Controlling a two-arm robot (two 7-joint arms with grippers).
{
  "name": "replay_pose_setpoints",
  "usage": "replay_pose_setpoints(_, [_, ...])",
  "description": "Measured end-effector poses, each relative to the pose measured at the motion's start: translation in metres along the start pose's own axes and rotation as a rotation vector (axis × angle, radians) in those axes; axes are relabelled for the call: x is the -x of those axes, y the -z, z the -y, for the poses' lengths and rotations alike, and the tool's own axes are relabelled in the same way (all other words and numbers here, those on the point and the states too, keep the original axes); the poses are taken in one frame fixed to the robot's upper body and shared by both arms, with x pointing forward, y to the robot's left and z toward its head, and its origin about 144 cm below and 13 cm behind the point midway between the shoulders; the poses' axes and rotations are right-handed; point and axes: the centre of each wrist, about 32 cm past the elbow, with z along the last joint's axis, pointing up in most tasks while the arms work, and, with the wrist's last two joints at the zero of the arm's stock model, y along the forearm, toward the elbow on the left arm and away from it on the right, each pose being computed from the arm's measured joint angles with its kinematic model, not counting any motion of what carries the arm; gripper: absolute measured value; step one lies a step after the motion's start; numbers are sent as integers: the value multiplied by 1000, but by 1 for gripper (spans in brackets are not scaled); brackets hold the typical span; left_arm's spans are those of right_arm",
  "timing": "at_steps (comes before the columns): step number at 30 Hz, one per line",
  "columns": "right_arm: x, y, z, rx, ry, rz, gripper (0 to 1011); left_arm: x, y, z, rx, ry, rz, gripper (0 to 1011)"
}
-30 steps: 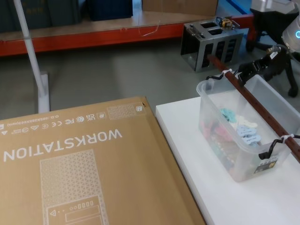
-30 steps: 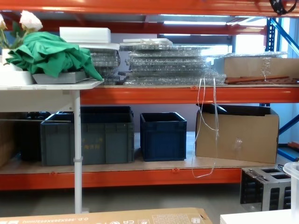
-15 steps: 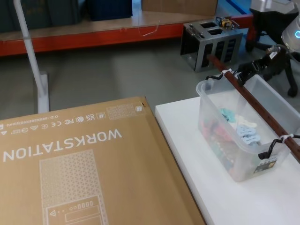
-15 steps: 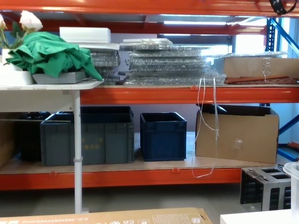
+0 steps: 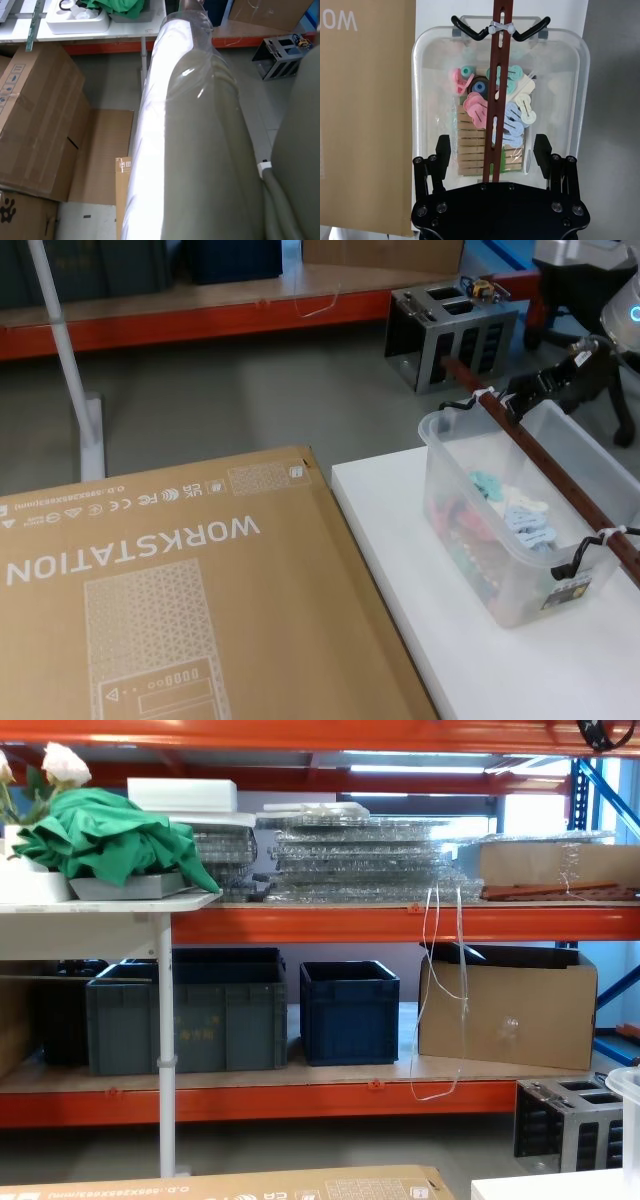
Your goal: Use one hand to grasp the basket and place it at the designated location.
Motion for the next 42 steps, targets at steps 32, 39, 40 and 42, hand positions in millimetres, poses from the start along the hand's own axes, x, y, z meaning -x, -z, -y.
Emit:
replay_pose_setpoints(32, [-4,2,-33,1,-105,-75,1003,0,0,0,0,0,0,0])
replay_pose_setpoints(39, [-6,2,-39,10,-122,-76,1003,0,0,0,0,0,1,0])
replay_pose_setpoints(40, [-6,3,-42,11,-129,-76,1003,0,0,0,0,0,0,0])
replay_pose_setpoints(42, [-7,3,-44,12,-137,-76,1003,0,0,0,0,0,0,0])
